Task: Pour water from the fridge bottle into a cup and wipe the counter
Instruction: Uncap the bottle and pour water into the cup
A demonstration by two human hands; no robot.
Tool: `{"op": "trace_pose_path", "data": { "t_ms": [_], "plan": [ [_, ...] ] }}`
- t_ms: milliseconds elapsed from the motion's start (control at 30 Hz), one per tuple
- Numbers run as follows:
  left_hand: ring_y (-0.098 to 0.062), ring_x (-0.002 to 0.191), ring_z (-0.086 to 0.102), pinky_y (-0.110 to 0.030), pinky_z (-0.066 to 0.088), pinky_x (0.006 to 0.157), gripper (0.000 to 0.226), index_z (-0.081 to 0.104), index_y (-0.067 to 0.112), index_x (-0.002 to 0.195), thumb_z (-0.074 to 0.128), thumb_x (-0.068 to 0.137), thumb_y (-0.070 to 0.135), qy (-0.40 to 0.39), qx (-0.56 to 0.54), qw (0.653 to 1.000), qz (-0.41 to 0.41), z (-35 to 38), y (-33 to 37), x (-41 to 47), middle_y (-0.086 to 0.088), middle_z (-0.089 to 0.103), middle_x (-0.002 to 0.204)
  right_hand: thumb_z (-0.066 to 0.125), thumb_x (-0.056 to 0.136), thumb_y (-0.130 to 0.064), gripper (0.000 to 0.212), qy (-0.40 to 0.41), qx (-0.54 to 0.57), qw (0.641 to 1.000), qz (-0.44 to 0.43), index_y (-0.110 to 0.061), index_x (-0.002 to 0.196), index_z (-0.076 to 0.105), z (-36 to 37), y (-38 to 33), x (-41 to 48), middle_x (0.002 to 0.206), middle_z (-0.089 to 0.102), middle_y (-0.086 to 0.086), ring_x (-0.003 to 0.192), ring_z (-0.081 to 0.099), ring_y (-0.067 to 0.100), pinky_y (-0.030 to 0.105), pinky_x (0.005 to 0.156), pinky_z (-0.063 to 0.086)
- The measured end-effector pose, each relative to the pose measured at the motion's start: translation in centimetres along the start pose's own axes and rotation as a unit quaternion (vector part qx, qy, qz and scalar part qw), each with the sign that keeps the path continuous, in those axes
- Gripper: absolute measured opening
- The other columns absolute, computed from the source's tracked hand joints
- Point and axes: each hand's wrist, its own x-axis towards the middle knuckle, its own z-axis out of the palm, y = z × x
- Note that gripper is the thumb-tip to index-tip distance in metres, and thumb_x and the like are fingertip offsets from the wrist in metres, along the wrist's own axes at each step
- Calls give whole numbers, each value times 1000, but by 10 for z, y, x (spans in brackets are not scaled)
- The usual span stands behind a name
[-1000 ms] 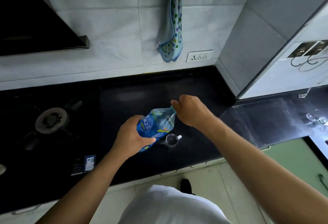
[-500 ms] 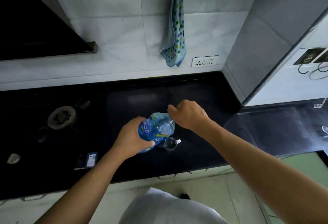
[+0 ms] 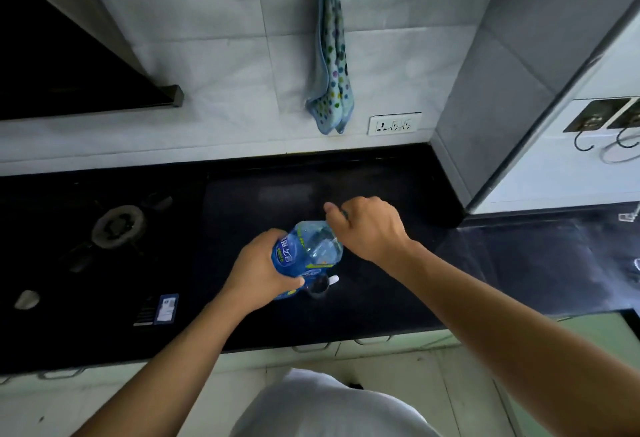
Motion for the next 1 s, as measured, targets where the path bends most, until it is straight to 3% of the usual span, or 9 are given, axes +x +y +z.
{"op": "trace_pose_path", "data": {
  "t_ms": [67, 133, 267, 367, 600, 733, 800, 900, 1000],
  "plan": [
    [-5, 87, 70, -23, 55, 76, 65, 63, 35, 106, 95, 51, 21, -73, -28, 997, 6, -7, -1, 1, 13, 71, 98, 41, 93, -51, 48, 99, -2, 970, -220, -20, 58, 32, -3, 11, -7, 54, 33, -10, 48, 34, 19, 27, 48, 26],
    [-9, 92, 72, -29, 58, 81, 65, 64, 33, 109, 95, 53, 17, -137, -53, 989, 10, -11, 1, 0, 10, 74, 101, 43, 94, -44, 42, 109, 14, 944, -311, -21, 61, 31, -7, 20, -7, 56, 32, -10, 47, 29, 16, 26, 45, 22],
    [-2, 85, 72, -23, 55, 74, 59, 63, 34, 101, 94, 55, 16, -89, -41, 995, -26, 6, 13, -2, 12, 74, 96, 38, 95, -42, 50, 44, -4, 994, -97, -17, 52, 34, -8, 12, -4, 47, 37, -6, 48, 40, 22, 27, 54, 32],
    [3, 82, 69, -20, 53, 71, 56, 60, 33, 99, 94, 56, 17, -60, -29, 997, -50, 21, 18, -6, 11, 73, 94, 39, 99, -43, 51, -32, -12, 999, 26, -16, 56, 44, -6, 10, 0, 57, 52, -2, 61, 54, 26, 29, 62, 43],
    [2, 84, 69, -23, 57, 73, 62, 58, 34, 101, 95, 52, 21, 47, -45, 994, -90, 16, 18, -22, 10, 71, 98, 40, 99, -54, 50, -41, 204, 971, -117, -18, 65, 37, -1, 27, 2, 59, 44, -1, 54, 45, 19, 39, 51, 39],
    [-2, 85, 71, -27, 58, 77, 61, 59, 31, 103, 95, 56, 15, 125, -84, 981, -121, 5, 11, -41, 8, 73, 97, 57, 95, -30, 31, -82, 197, 965, -152, -18, 71, 42, 13, 20, 3, 70, 48, -3, 63, 49, 17, 40, 60, 46],
    [-3, 87, 71, -28, 58, 78, 60, 59, 32, 105, 94, 59, 14, 162, -103, 972, -135, -4, 7, -56, 8, 73, 98, 66, 87, -22, 13, -143, 172, 961, -161, -17, 86, 54, 22, 9, 0, 85, 56, -1, 76, 55, 14, 36, 71, 52],
    [-6, 90, 72, -30, 59, 79, 61, 59, 32, 107, 94, 60, 13, 191, -125, 962, -147, -20, 1, -84, 8, 74, 100, 74, 84, -20, 33, -251, 221, 923, -189, -19, 112, 57, 33, -20, -11, 108, 57, -3, 92, 55, 2, 15, 78, 46],
    [-10, 94, 72, -34, 60, 80, 63, 60, 35, 107, 95, 59, 12, 224, -149, 951, -154, -40, -3, -119, 9, 74, 103, 79, 80, -25, 44, -304, 266, 889, -215, -29, 117, 56, 42, -62, -23, 114, 60, -9, 102, 58, 1, 18, 83, 51]
  ]
}}
